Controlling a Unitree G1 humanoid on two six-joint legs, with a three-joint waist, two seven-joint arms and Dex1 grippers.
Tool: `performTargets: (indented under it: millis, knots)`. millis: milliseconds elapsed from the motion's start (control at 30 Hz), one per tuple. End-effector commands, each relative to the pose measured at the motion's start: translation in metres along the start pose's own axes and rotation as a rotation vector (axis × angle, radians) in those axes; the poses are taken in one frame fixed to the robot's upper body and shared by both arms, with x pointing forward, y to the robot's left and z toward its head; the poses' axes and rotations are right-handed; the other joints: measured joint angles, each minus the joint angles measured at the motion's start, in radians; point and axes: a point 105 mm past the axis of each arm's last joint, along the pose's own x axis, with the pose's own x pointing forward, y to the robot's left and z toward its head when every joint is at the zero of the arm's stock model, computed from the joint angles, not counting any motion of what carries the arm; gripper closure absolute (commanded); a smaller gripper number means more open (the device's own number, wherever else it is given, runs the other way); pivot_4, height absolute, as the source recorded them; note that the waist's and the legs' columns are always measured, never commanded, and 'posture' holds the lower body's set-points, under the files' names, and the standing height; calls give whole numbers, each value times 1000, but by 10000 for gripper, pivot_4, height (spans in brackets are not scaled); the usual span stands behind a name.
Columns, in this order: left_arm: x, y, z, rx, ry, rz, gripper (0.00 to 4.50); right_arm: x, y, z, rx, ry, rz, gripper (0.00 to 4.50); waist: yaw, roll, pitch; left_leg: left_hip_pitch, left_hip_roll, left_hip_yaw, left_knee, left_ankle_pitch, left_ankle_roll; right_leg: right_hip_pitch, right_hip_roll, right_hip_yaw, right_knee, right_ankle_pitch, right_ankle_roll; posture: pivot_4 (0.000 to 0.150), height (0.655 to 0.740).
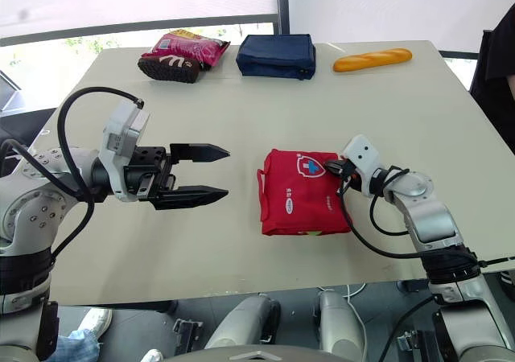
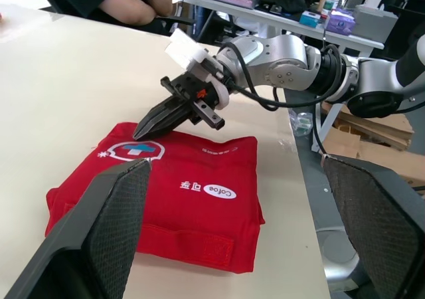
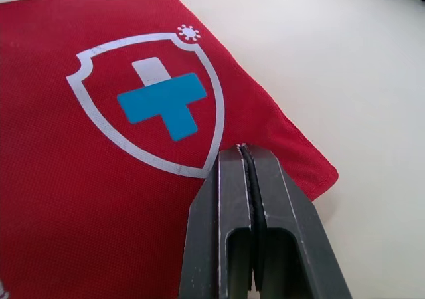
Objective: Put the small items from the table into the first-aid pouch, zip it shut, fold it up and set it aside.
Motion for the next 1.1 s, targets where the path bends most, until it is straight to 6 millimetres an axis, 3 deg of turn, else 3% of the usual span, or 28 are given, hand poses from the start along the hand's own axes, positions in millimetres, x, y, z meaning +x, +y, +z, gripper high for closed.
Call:
performTargets:
  millis: [33, 67, 100, 133, 200, 233, 267, 367, 400, 567, 667, 767, 933, 967, 1033, 1100]
  knots:
    - [-5, -5, 7, 30, -9, 4, 0, -26, -7, 29, 58, -139, -20, 39517, 3, 1, 1, 0, 0, 0, 0, 0, 0, 0, 0, 0, 0, 0, 0, 1500, 7293]
    - [-6, -6, 6, 27, -9, 6, 0, -32, -7, 32, 100, -162, -18, 38836, 4, 2, 1, -1, 0, 0, 0, 0, 0, 0, 0, 0, 0, 0, 0, 1500, 7293]
    - [-8, -6, 6, 24, -6, 9, 0, -37, -5, 34, 140, -177, -10, 32140, 4, 2, 1, -1, 0, 0, 0, 0, 0, -1, 0, 0, 0, 0, 0, 1500, 7293]
    - [-9, -6, 5, 22, -2, 13, 0, -40, -4, 33, 177, -179, -1, 30827, 4, 2, 1, -1, 0, 0, 0, 0, 0, -1, 0, 0, 0, 0, 0, 1500, 7293]
    - [-11, -6, 4, 23, 1, 18, 0, -44, -1, 30, 237, -173, 12, 19860, 4, 2, 1, -1, 0, 0, 0, 0, 0, -1, 0, 0, 0, 0, 0, 1500, 7293]
    - [-12, -7, 8, 37, -11, 14, 0, -45, 0, 25, 299, -154, 22, 19860, 4, 2, 1, -1, 0, 0, 0, 0, 0, -1, 0, 0, 0, 0, 0, 1500, 7293]
    - [-13, -9, 12, 49, -26, 5, 0, -46, 2, 19, 357, -131, 35, 12635, 4, 2, 1, -1, 0, 0, 0, 0, 0, 0, 0, 0, 0, 0, 0, 1500, 7293]
    - [-16, -14, 21, 88, -49, -14, 0, -50, 8, 1, 453, -35, 62, 2937, 4, 2, 2, -1, 0, 0, 0, 0, 0, -1, 0, 0, 0, 0, 0, 1500, 7293]
    - [-18, -15, 23, 101, -47, -14, 0, -51, 12, -4, 486, -10, 81, 1188, 4, 2, 2, -1, 0, 0, 0, 0, 0, -1, 0, 0, 0, 0, 0, 1500, 7293]
    - [-25, -14, 25, 139, -22, 13, 0, -36, 30, -15, 578, 85, 152, 1188, 2, 2, 2, -2, 0, 0, 0, 0, 0, -1, 0, 0, 0, 0, 0, 1500, 7293]
    - [-25, -17, 19, 131, -3, 10, 0, -22, 40, -6, 665, 46, 207, 1188, -6, 2, 2, -2, 0, 1, 0, 0, 0, -1, 0, 0, 0, 0, 0, 1500, 7293]
    - [-24, -17, 19, 130, -10, 18, 0, -17, 39, -4, 679, 21, 197, 9835, -7, 2, 2, -2, 1, 0, -1, 0, 0, -2, 0, 0, 0, 0, 0, 1500, 7293]
    - [-23, -16, 20, 130, -11, 24, 0, -13, 24, 7, 724, -58, 131, 34429, -11, 2, 2, -2, 0, 0, -1, 0, 0, -2, 0, 0, 0, 0, 0, 1500, 7293]
    - [-22, -16, 20, 132, -13, 24, 0, -13, 13, 10, 737, -99, 76, 38856, -12, 2, 2, -2, 0, 0, -1, 0, 0, -2, 0, 0, 0, 0, 0, 1500, 7293]
    - [-21, -16, 21, 136, -16, 25, 0, -14, -2, 14, 755, -156, -7, 44707, -15, 2, 2, -2, 0, 0, -1, 0, 0, -2, 0, 0, 0, 0, 0, 1500, 7293]
    - [-20, -13, 23, 148, -28, 40, 0, -20, -32, 17, 768, -230, -168, 44707, -12, 3, 2, -2, 0, 0, -1, 0, 0, -2, -1, 0, 0, 0, 0, 1500, 7293]
